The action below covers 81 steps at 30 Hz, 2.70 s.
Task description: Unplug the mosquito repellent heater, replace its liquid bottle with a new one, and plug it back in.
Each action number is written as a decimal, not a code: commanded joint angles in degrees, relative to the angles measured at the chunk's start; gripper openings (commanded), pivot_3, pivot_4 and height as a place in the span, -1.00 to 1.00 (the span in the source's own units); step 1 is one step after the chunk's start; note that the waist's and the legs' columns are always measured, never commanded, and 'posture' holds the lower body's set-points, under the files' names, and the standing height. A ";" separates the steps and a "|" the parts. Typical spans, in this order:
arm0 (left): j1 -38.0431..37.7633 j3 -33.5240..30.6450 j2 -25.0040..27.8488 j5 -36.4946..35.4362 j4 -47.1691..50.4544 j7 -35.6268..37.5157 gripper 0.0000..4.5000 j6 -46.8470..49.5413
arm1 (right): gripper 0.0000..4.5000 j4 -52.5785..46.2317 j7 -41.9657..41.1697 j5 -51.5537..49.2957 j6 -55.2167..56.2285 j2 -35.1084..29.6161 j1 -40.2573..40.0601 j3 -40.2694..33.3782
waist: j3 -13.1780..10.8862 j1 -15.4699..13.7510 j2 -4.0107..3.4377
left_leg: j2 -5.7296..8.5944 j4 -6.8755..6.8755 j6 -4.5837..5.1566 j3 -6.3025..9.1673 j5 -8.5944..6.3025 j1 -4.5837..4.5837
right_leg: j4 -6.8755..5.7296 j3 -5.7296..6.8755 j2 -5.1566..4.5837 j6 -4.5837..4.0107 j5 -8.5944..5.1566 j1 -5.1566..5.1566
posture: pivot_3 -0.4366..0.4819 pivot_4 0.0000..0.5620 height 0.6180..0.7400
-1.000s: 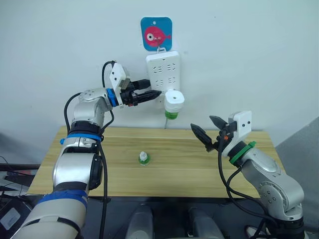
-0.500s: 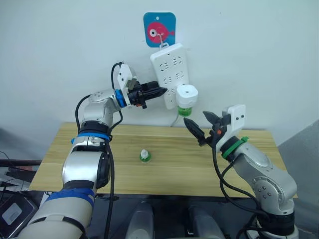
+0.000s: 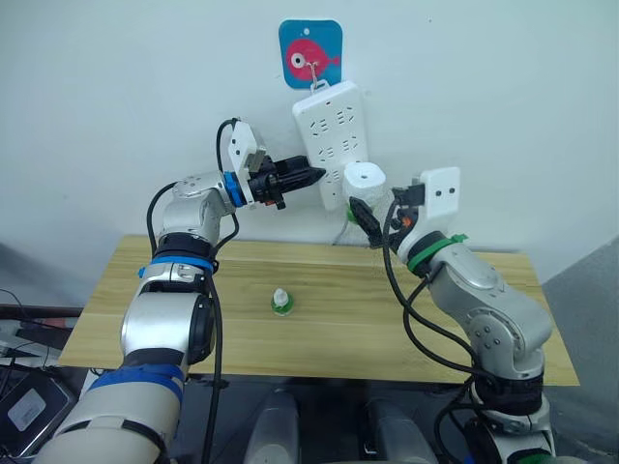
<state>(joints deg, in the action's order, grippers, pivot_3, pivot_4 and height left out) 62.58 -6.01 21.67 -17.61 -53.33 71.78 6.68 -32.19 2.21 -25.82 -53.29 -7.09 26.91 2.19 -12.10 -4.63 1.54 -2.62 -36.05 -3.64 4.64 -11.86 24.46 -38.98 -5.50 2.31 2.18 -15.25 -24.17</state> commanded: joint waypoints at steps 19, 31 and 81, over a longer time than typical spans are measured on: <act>1.70 -0.22 -0.34 1.31 0.39 -2.56 -0.43 -1.54 | 0.33 6.11 -2.91 6.34 5.09 3.38 5.30 1.77 | -0.22 0.00 -0.22 | 0.00 0.01 0.00 0.04 0.00 0.04 | 0.02 0.04 0.00 0.00 0.00 -0.02 | 0.50 -0.17 1.00; 2.93 0.07 0.56 3.30 -3.22 -5.00 -0.43 -4.92 | 0.33 -6.40 -3.26 5.95 -0.83 1.19 -0.40 2.19 | -0.37 0.03 -0.27 | 0.06 0.00 0.00 0.17 0.02 0.23 | 0.08 0.18 -0.07 0.00 -0.01 -0.09 | 0.49 -0.20 1.00; -38.50 18.21 -19.16 0.90 61.32 -30.87 0.99 1.87 | 0.33 3.15 26.46 -71.87 4.75 2.99 -7.88 -28.55 | -0.95 0.98 -0.71 | 0.03 0.64 0.39 -0.19 0.36 0.24 | 0.10 0.31 -0.36 -0.16 -0.17 -0.16 | 0.45 -0.21 1.00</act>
<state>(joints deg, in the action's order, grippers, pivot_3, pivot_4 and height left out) 23.37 11.52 3.14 -17.23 8.29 41.10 10.99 -25.43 27.27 -93.69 -51.18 -3.17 19.11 -27.88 -13.04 -3.64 0.83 -2.59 -35.42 -3.25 4.45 -11.50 24.70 -38.88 -5.19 1.96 2.01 -15.42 -24.33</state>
